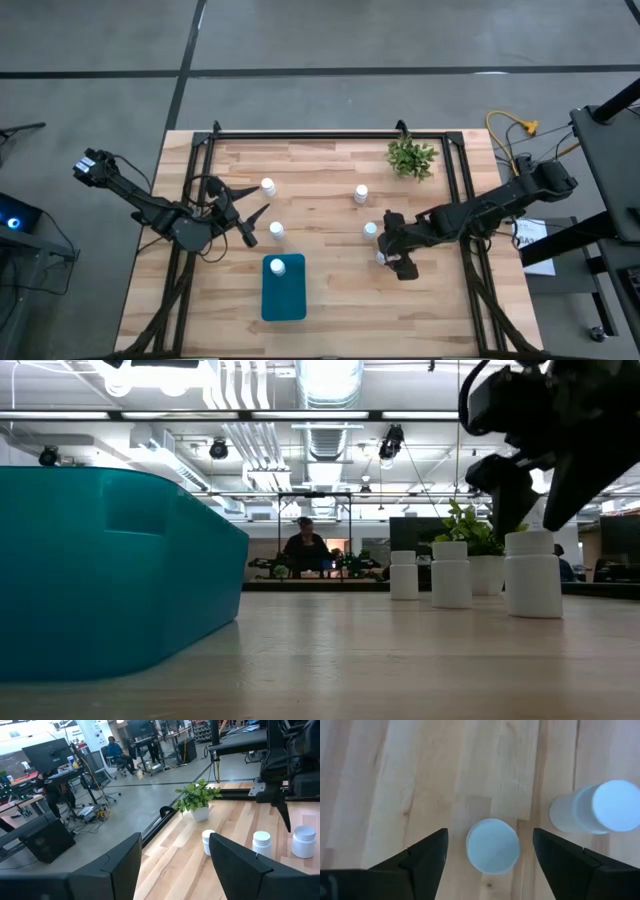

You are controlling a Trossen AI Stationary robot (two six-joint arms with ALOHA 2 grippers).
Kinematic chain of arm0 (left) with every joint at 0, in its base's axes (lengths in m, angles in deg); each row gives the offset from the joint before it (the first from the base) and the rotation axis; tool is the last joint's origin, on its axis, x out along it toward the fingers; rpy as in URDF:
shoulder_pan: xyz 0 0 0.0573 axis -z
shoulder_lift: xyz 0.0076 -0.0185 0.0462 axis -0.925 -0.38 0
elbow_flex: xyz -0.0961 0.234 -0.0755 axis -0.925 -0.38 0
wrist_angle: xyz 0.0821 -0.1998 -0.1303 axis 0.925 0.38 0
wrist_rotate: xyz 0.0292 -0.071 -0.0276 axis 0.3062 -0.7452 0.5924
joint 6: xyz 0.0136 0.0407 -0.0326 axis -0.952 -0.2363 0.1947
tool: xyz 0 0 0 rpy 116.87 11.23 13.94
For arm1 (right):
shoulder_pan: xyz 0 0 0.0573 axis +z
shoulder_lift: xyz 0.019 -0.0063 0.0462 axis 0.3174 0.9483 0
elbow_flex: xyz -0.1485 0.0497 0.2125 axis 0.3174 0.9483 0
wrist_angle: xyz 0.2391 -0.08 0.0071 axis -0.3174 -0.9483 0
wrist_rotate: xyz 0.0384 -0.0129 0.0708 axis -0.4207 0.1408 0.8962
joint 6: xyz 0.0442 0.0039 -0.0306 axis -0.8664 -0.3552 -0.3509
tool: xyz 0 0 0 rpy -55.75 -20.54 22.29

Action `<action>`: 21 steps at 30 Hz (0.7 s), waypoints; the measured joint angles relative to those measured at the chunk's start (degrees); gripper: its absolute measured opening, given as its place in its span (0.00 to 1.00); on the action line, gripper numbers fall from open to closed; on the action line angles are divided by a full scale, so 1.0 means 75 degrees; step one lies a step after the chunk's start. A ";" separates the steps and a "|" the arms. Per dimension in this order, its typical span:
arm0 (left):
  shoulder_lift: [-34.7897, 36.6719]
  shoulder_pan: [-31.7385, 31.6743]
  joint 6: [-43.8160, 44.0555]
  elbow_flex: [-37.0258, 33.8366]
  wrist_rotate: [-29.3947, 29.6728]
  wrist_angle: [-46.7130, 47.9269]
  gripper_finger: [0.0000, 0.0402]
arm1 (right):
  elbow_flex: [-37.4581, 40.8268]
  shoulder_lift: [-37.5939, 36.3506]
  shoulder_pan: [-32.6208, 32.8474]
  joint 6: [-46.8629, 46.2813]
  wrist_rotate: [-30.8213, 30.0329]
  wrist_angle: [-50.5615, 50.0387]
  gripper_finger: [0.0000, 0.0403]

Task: Pick and place pill bottles into a basket
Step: Put the white pill bottle into the blue bin

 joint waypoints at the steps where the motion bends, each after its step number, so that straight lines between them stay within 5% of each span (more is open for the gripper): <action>1: 0.0000 -0.0002 0.0000 -0.0003 -0.0003 0.0003 0.53 | -0.0002 0.0071 0.0000 0.0016 0.0000 0.0002 0.69; 21: 0.0000 0.0001 0.0000 -0.0009 0.0000 -0.0002 0.53 | -0.0002 0.0920 -0.0003 0.0221 0.0017 0.0192 0.61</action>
